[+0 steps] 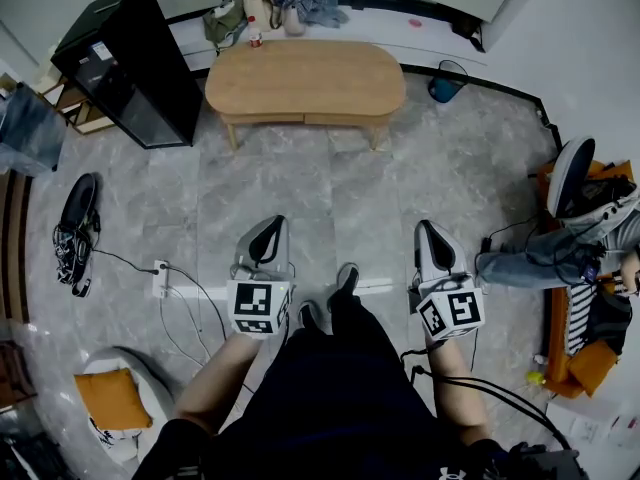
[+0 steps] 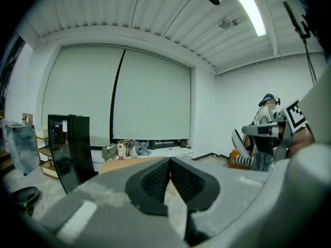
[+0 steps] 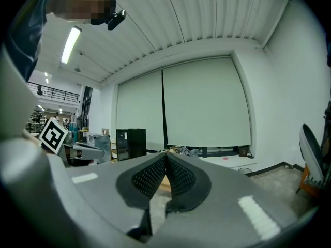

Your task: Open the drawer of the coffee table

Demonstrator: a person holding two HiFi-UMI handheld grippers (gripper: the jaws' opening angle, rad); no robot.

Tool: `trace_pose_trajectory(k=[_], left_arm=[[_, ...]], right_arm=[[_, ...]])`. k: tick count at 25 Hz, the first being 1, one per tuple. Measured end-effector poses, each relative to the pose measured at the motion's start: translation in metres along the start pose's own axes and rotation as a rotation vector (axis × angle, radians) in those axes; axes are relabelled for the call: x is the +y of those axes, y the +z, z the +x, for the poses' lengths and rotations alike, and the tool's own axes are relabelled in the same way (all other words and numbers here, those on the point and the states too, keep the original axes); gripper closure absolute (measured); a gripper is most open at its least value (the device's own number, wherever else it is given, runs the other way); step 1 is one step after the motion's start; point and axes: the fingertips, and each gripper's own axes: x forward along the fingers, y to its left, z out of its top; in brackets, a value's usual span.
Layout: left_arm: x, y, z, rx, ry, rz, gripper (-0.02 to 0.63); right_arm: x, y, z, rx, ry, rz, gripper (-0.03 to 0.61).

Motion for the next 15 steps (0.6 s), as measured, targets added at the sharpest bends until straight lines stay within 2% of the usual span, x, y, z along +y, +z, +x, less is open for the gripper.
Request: trace_pose_trajectory(k=[8,15], left_arm=[[0.006,0.016,0.054,0.017,0.041,0.011,0.611],[-0.014,0.041,0.113,0.006,0.048,0.029,0.611]], right_arm=[[-0.036,0.003,0.057,-0.01,0.063,0.041,0.575],[-0.089,0.008,0.092,-0.016,0.084,0.071,0.575]])
